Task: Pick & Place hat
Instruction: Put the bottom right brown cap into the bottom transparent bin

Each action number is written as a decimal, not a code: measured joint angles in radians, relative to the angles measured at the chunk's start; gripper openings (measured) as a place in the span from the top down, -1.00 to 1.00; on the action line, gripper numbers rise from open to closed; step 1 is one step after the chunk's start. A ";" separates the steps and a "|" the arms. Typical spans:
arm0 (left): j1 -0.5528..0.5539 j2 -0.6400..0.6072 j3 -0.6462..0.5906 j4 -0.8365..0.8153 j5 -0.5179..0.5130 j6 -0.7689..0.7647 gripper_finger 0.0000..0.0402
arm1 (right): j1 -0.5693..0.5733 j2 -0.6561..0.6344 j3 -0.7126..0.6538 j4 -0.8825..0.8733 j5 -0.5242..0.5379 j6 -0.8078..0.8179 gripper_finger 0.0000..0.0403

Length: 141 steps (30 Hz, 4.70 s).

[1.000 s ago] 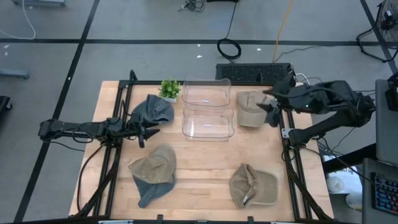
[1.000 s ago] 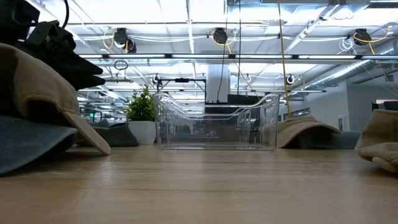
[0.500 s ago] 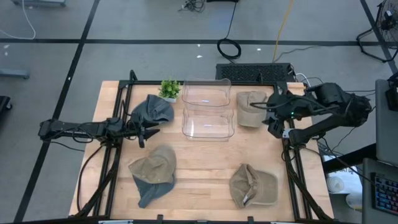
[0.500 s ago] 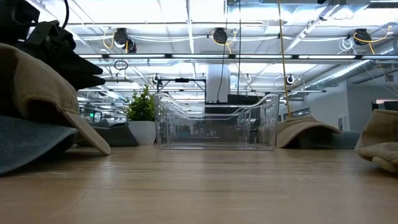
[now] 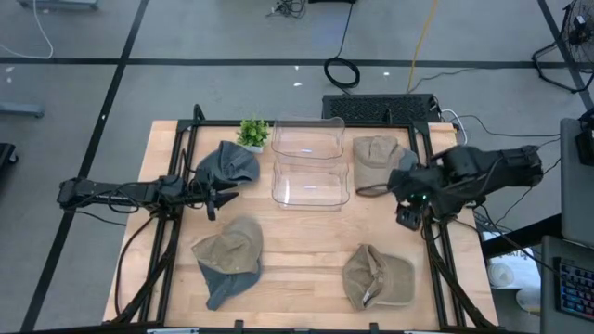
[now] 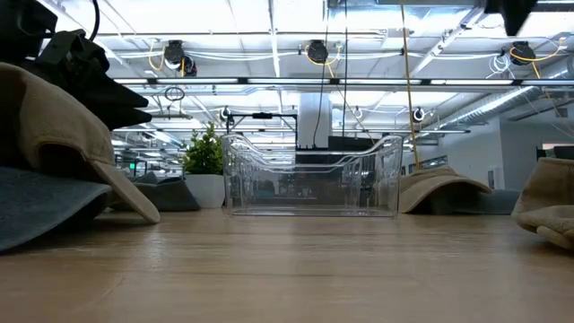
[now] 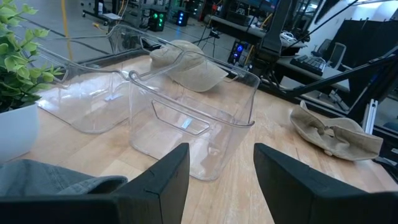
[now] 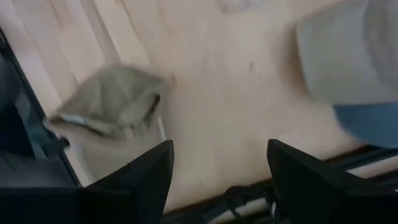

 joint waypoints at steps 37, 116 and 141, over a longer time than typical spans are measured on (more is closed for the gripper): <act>0.000 0.000 0.000 0.000 0.000 0.000 0.07 | 0.218 -0.094 -0.686 0.635 -0.199 0.283 -0.24; 0.000 0.000 0.000 0.003 0.000 0.000 0.07 | 0.321 -0.195 -0.670 0.876 0.123 0.129 1.00; 0.000 0.000 0.000 0.003 0.000 0.000 0.07 | 0.472 -0.255 -0.670 1.237 0.893 -0.284 1.00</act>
